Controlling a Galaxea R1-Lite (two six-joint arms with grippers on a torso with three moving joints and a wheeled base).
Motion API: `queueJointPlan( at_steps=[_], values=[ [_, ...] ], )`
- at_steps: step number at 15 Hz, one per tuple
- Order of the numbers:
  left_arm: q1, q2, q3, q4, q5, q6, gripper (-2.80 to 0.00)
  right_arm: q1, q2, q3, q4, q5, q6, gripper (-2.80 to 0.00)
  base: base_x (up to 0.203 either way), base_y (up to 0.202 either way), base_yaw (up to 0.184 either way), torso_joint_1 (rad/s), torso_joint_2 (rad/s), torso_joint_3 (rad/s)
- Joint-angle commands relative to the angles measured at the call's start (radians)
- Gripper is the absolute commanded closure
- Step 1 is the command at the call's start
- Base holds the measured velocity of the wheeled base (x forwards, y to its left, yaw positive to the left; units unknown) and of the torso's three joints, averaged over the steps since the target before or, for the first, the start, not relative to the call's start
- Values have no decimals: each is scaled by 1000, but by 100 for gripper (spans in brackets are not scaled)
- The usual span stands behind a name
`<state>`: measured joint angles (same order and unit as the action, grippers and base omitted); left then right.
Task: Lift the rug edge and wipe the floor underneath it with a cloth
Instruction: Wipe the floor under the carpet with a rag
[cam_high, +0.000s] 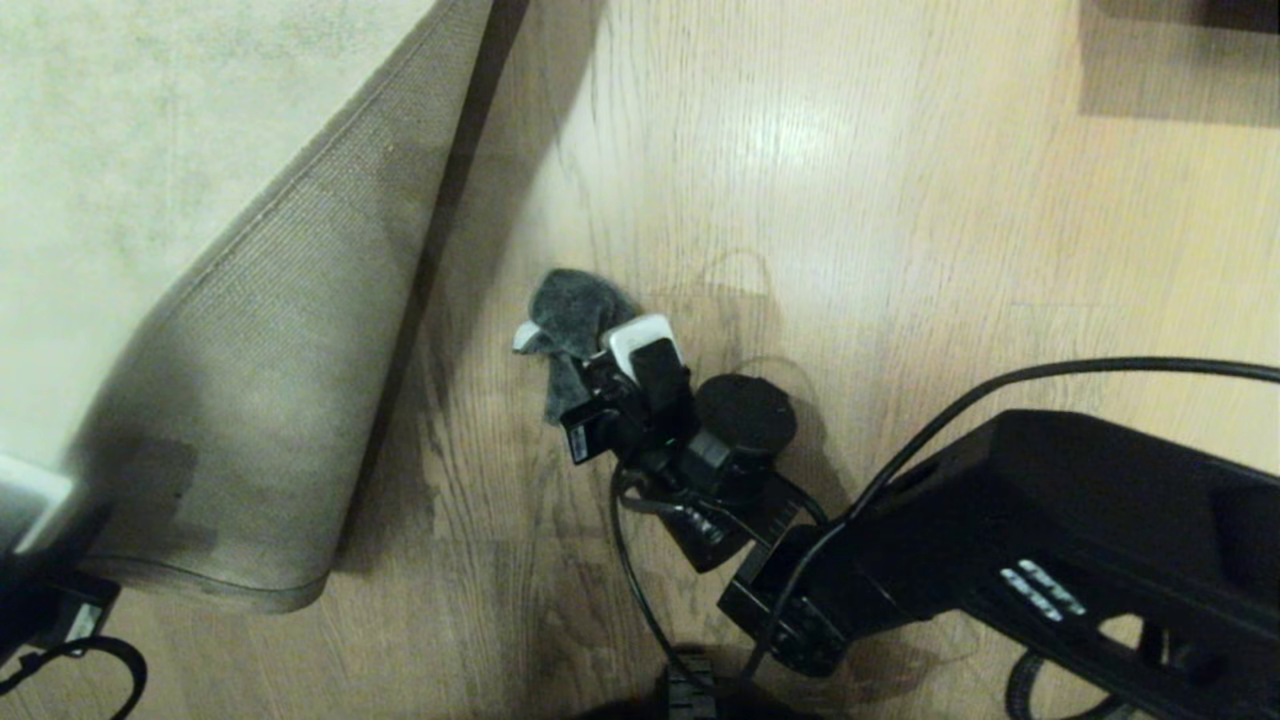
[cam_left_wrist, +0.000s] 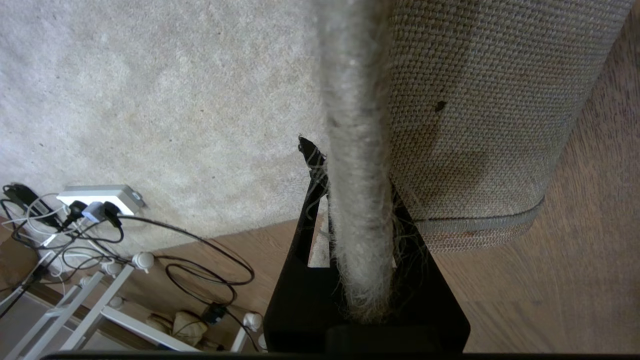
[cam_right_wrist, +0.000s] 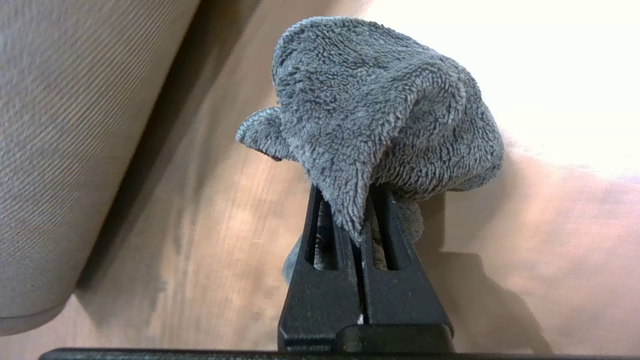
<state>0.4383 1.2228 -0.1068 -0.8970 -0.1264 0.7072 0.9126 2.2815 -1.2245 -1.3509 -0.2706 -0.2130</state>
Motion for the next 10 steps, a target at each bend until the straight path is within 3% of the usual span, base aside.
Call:
queueJointPlan(
  at_steps=[1,6,10],
  values=[
    [0,1,-1,-6,-1,5,0,-19,-133,104,-6,-2,-2,0,0,0,0,0,0,0],
    [-1,1,1,-6,-1,6,0,-40,-246,329,-4,8,-15,0,0,0,0,0,0,0],
    [0,-5,1,-5,-1,5,0,61,-181,343,-1,11,-16,0,0,0,0,0,0,0]
  ],
)
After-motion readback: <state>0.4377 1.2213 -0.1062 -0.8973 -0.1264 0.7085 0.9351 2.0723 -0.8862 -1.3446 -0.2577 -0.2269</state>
